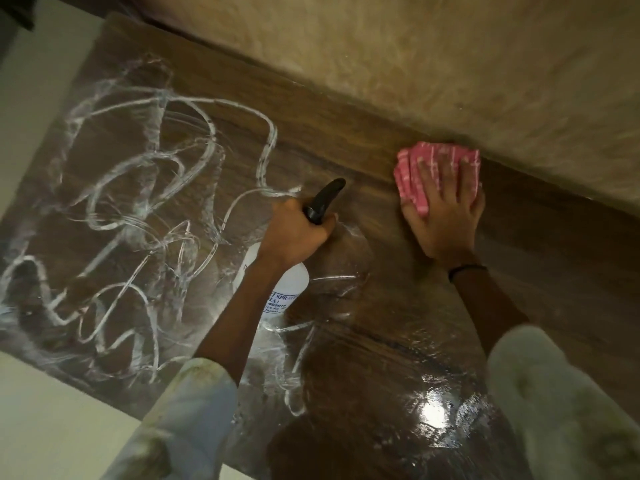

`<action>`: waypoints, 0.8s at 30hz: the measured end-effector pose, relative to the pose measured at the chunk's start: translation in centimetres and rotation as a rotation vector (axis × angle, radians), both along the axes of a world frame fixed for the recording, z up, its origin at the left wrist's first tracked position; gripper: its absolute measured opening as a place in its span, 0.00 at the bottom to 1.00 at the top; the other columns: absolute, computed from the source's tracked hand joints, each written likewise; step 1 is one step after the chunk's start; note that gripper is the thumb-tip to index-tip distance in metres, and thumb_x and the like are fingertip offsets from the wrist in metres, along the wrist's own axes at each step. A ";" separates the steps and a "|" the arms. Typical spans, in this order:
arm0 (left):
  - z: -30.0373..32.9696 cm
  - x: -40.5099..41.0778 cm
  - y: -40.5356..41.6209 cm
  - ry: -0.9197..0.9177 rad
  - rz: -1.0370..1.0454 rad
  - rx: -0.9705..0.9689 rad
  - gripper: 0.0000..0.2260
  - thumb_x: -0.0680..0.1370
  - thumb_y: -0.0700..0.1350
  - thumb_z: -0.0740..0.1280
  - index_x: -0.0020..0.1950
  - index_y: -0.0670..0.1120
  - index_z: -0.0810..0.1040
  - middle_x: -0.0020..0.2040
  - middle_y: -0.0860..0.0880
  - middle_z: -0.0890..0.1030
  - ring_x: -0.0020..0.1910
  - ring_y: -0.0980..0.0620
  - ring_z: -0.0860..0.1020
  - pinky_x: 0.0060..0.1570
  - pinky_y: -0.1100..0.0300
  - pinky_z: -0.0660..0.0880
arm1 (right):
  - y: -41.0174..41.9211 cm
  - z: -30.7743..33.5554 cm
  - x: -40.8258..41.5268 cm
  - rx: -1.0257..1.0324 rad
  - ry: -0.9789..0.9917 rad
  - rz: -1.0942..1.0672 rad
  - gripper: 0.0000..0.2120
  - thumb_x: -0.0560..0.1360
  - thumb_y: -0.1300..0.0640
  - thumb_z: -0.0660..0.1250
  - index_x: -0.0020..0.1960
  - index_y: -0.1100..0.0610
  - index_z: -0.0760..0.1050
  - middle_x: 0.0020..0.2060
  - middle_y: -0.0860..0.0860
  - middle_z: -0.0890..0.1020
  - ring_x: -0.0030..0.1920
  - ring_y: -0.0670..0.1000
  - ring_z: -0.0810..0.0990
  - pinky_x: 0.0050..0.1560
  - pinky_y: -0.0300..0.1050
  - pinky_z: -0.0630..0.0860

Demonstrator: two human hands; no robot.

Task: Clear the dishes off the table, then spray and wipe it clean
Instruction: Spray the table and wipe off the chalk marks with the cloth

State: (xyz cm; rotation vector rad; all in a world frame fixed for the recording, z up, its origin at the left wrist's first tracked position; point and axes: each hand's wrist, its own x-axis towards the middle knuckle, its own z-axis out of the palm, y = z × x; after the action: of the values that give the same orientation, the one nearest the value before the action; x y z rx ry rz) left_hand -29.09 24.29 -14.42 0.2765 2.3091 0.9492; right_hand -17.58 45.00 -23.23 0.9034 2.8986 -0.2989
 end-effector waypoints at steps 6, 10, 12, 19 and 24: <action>0.0 0.0 -0.4 0.027 0.012 0.032 0.06 0.72 0.44 0.71 0.44 0.42 0.79 0.35 0.44 0.78 0.34 0.50 0.77 0.30 0.67 0.70 | -4.3 -0.6 -7.1 -0.019 0.024 0.116 0.33 0.75 0.35 0.50 0.77 0.45 0.51 0.77 0.53 0.55 0.76 0.62 0.50 0.71 0.69 0.47; 0.0 -0.4 -0.7 -0.004 0.050 0.059 0.06 0.71 0.43 0.72 0.41 0.42 0.79 0.35 0.41 0.80 0.35 0.47 0.78 0.34 0.60 0.73 | -6.5 -0.5 -3.0 0.008 0.063 0.376 0.33 0.76 0.35 0.54 0.76 0.46 0.55 0.76 0.52 0.59 0.76 0.59 0.54 0.72 0.65 0.50; -0.1 -0.6 -0.8 -0.006 0.073 0.069 0.08 0.72 0.44 0.72 0.43 0.39 0.81 0.37 0.39 0.81 0.37 0.46 0.79 0.36 0.58 0.73 | -5.2 -0.5 -0.3 0.010 0.052 0.428 0.33 0.75 0.34 0.53 0.76 0.47 0.56 0.76 0.53 0.60 0.76 0.58 0.54 0.73 0.65 0.52; 0.0 -0.9 -1.4 -0.015 0.096 0.093 0.10 0.72 0.46 0.72 0.46 0.40 0.81 0.37 0.43 0.80 0.39 0.45 0.81 0.41 0.54 0.77 | -1.8 -0.3 -3.7 0.045 0.012 0.157 0.33 0.74 0.34 0.50 0.76 0.44 0.54 0.77 0.53 0.57 0.76 0.61 0.51 0.70 0.66 0.54; 0.0 -0.8 -1.6 0.007 0.099 0.105 0.10 0.72 0.46 0.72 0.45 0.40 0.81 0.34 0.45 0.79 0.36 0.47 0.79 0.35 0.61 0.73 | -4.3 0.0 -10.0 -0.054 -0.003 0.027 0.35 0.73 0.33 0.46 0.77 0.44 0.49 0.78 0.53 0.51 0.77 0.62 0.45 0.71 0.68 0.45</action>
State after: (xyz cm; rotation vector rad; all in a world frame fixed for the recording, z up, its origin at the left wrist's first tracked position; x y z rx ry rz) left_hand -29.89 22.71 -14.42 0.2112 2.3007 1.1225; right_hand -27.58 40.68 -23.21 0.8551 2.8822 -0.3708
